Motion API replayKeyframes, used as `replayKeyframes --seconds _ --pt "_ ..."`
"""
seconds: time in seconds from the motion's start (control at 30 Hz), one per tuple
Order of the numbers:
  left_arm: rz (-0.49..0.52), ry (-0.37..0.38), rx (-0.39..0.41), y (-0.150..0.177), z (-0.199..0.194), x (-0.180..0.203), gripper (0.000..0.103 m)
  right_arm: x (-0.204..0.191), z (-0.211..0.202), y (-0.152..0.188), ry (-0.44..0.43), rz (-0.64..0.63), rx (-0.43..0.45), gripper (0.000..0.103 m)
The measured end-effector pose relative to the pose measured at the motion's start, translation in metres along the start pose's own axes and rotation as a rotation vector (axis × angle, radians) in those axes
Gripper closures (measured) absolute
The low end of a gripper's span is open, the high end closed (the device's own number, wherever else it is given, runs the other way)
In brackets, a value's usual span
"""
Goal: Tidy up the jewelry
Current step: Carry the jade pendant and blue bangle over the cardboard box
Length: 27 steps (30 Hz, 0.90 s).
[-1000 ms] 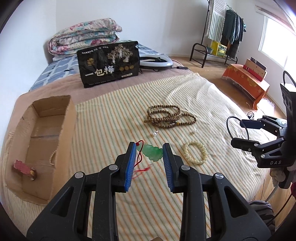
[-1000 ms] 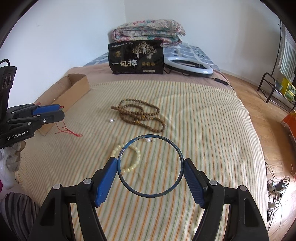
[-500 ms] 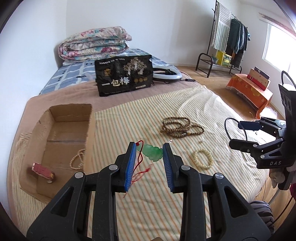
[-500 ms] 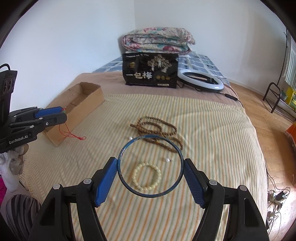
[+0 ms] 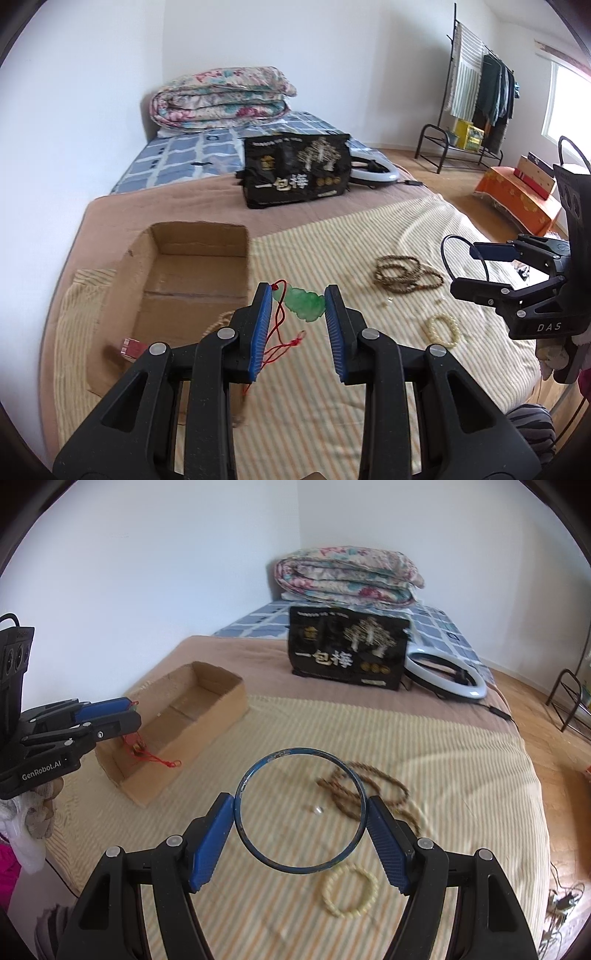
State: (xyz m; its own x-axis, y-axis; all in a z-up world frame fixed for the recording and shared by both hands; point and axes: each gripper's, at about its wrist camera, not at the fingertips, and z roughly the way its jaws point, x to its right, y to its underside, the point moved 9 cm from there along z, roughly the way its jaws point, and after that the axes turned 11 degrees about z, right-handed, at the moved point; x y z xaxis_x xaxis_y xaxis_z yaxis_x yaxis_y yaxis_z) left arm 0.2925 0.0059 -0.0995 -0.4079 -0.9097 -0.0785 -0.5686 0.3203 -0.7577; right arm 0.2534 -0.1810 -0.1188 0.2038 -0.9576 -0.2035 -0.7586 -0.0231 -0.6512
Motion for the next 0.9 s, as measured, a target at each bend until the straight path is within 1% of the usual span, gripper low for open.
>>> replayKeyframes --seconds 0.37,0.6,0.9 --pt "-0.035 -0.058 0.014 -0.001 -0.001 -0.055 0.074 -0.054 0.028 -0.038 -0.056 -0.042 0.017 0.029" --pt "-0.049 -0.08 0.007 0.004 0.006 -0.081 0.074 -0.081 0.05 -0.05 -0.079 -0.061 0.006 0.029" --pt "-0.083 -0.093 -0.007 0.011 0.022 -0.11 0.074 -0.109 0.088 -0.066 -0.102 -0.087 -0.015 0.029"
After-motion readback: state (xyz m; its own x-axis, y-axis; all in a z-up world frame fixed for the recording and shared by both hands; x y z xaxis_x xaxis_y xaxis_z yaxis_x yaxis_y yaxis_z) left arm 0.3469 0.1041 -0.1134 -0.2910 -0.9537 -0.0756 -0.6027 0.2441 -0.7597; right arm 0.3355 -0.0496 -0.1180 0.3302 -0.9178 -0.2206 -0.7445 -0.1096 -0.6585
